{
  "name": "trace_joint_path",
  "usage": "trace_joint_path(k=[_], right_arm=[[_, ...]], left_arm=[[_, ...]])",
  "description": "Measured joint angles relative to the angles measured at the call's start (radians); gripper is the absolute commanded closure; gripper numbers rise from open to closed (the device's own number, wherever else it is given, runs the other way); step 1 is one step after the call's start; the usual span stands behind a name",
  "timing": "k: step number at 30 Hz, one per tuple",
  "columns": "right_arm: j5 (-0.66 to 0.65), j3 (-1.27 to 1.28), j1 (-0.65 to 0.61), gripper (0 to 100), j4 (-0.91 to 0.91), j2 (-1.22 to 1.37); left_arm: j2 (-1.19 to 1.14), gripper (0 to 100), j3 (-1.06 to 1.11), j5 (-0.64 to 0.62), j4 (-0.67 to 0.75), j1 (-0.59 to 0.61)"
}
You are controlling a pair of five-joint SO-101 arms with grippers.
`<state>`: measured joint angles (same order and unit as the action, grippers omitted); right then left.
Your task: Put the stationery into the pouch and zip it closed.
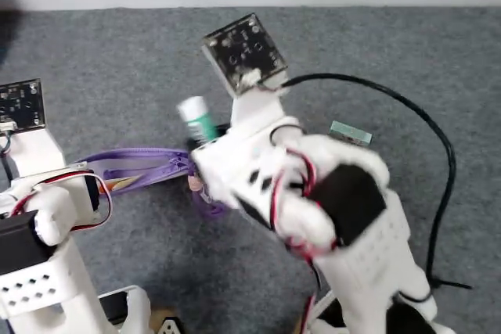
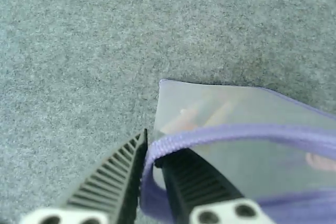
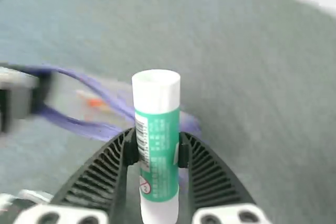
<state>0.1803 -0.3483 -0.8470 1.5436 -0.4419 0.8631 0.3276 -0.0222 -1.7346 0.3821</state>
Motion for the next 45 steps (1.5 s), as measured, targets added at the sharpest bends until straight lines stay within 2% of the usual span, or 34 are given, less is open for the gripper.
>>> trace_joint_path(k=[3,8,14,18,24,29,42,45], right_arm=[[0.005,0.020,-0.054,99.1,-0.078,-0.032],[0.005,0.147,-0.068,99.1,-0.203,-0.126],[0.006,0.436,-0.101,99.1,-0.488,-0.316],[-0.058,0.667,-0.123,99.1,-0.690,-0.427],[-0.098,0.888,-0.126,99.1,-0.999,-0.445],[-0.130,0.965,-0.126,99.1,-1.171,-0.400],[-0.135,1.053,-0.195,98.5,-1.221,-0.318],[-0.135,1.077,-0.195,94.6,-1.221,-0.318]], left_arm=[[0.000,99,0.000,0.000,0.000,0.000],[0.000,99,0.002,0.000,0.000,0.000],[0.000,99,0.002,0.000,0.000,0.000],[0.014,99,0.041,0.000,0.000,0.000],[0.012,99,0.071,0.000,0.000,0.000],[0.012,99,0.071,0.000,0.000,0.000],[0.012,99,0.071,0.000,0.000,0.000],[0.012,99,0.071,0.000,0.000,0.000]])
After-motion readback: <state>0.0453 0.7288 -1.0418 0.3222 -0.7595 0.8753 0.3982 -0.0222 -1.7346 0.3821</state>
